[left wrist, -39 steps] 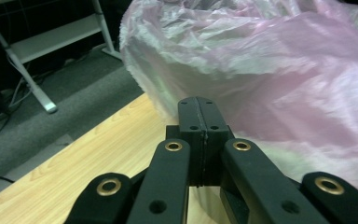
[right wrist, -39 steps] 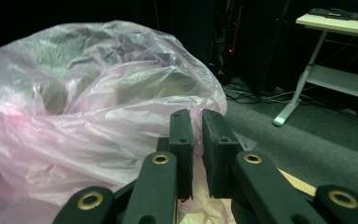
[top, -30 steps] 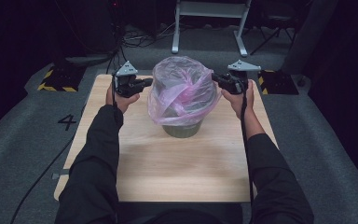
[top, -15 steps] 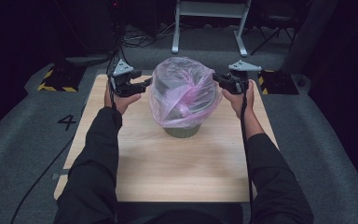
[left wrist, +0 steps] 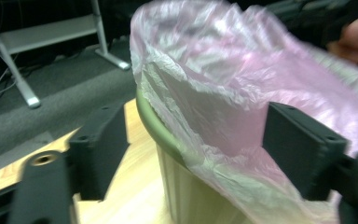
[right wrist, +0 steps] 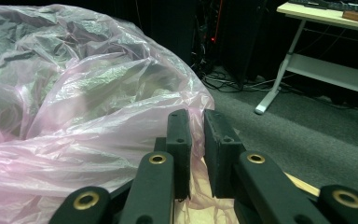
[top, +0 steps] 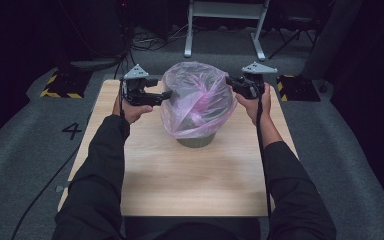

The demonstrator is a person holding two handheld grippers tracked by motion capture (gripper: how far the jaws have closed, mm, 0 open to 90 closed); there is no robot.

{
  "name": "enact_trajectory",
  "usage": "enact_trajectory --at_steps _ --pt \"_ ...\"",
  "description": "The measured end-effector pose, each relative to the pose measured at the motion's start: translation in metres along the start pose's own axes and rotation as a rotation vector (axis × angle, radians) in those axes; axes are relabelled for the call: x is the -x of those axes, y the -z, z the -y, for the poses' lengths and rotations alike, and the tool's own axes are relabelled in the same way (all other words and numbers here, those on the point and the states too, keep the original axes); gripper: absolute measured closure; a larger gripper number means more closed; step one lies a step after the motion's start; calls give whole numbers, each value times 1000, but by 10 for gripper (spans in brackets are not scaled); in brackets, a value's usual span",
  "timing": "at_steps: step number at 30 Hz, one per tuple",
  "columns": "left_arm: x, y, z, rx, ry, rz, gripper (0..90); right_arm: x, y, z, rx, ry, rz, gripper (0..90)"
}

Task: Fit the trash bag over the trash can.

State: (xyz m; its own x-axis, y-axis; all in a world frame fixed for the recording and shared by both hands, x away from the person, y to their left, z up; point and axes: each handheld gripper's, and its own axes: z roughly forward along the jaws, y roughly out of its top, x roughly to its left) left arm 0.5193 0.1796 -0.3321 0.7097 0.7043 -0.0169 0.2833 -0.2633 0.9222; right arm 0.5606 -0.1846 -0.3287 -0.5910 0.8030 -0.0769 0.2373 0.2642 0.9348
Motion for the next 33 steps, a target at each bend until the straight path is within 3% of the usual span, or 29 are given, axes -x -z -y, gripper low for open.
enact_trajectory --at_steps 1,2,4,6,9,13,20,22,33 --pt "0 -2 1 5 -6 4 362 0 -1 0 -1 -4 -3 815" --pt "-2 -3 2 5 -18 34 441 0 -1 1 0 -7 -6 813" --pt "-3 -8 3 -18 -48 11 550 1 -1 1 10 -13 -21 807" --pt "-6 -9 5 -20 -69 13 694 2 -1 1 19 -17 -27 806" --pt "-9 -9 6 9 -74 5 890 3 -2 2 20 -22 -33 807" --pt "-10 -11 7 12 -72 -37 900 2 -3 4 17 -19 -30 817" --pt "-24 -13 19 40 8 -72 900 5 -3 9 8 -43 18 857" --pt "-26 -17 25 39 30 -57 900 7 -3 14 10 -59 45 869" --pt "-25 -40 44 -18 55 -49 900 11 -20 35 -37 -116 27 873"
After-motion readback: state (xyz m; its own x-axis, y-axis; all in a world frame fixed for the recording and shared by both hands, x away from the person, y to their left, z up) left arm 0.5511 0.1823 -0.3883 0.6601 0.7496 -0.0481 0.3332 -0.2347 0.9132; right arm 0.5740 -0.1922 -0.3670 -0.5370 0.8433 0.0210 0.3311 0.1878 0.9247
